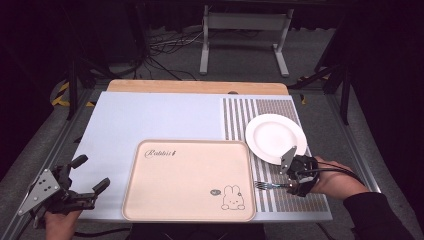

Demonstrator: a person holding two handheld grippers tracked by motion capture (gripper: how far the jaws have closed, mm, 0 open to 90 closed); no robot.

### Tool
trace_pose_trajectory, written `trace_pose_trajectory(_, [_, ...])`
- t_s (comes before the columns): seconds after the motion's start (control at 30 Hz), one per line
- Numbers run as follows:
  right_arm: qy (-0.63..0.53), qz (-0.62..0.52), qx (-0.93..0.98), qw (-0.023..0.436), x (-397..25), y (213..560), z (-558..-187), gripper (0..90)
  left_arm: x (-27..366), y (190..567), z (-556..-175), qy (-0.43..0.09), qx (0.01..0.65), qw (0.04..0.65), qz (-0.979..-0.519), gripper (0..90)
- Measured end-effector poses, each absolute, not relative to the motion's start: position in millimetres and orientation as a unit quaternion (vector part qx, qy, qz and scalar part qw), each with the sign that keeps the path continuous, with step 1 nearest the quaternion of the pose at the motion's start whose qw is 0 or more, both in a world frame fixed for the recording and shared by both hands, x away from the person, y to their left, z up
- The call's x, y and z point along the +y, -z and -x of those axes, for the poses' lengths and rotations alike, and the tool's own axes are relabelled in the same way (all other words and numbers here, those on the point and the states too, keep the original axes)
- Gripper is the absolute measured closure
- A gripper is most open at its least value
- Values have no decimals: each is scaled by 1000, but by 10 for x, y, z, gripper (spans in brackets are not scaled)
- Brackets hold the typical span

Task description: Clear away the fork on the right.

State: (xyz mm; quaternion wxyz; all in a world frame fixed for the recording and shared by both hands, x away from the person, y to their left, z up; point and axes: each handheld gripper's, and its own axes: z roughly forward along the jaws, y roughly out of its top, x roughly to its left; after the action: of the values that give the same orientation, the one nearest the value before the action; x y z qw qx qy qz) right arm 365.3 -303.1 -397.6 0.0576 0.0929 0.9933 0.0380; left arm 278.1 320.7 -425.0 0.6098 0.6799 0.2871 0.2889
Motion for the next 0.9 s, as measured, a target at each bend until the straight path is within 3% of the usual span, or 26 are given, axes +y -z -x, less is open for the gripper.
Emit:
trace_pose_trajectory(0.1, [-37,-91,994,50,-3033,4000,-3659,359,3206,4250,-2780,-290,287,609,-680,10])
trace_pose_trajectory(0.37, [-28,-72,996,33,-3008,4062,-3665,614,3205,4249,-2778,-291,288,609,-680,11])
trace_pose_trajectory(0.7, [-19,-59,998,24,-3002,4090,-3691,758,3203,4246,-2773,-292,287,608,-681,13])
trace_pose_trajectory(0.9, [-16,-57,998,18,-2999,4129,-3700,766,3199,4248,-2774,-291,287,609,-680,13])
